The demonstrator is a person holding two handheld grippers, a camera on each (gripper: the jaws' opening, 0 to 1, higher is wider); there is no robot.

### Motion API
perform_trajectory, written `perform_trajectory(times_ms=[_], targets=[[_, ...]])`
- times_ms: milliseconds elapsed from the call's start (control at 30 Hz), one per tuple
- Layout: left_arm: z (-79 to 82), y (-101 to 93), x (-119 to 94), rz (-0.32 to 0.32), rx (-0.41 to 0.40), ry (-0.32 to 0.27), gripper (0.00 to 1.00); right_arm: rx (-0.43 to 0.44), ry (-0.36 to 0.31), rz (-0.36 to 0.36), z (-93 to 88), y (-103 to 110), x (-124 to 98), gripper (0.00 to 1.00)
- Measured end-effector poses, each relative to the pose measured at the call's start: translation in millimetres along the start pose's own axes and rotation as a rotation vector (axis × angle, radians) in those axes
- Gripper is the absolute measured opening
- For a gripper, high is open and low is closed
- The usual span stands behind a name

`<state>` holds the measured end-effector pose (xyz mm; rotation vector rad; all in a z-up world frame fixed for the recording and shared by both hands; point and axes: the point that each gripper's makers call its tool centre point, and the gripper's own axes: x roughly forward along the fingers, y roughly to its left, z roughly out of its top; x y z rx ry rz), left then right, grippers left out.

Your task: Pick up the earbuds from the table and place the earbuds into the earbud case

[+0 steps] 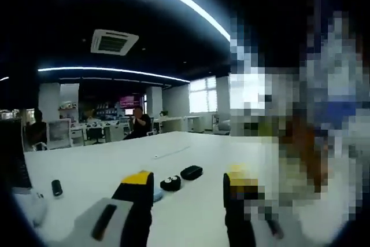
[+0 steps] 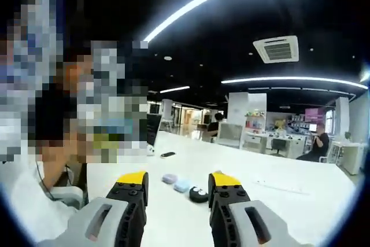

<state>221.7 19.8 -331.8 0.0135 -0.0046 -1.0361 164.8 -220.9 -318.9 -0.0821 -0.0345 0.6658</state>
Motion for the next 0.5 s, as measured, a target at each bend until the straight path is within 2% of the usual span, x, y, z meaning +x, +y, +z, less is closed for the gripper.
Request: perform_trajectory(times_ms=[100,333,500], targets=[[-1.3,-5.2,5.3,-0.013,-0.001,-0.008,0.51,-0.011,0.002,0.008,1.0,2.7,-0.6,0.4],[-8.4,-20.2,16.8,-0.043,0.042,0.019,0.54,-0.022,0.006,0.009,1.0,4.3,-3.1,0.39],[-14.7,-19.0,17.6,-0.034,0.071,0.051,0.54,-0.02,-0.002,0.005,3.3,3.2,-4.0,0.39]])
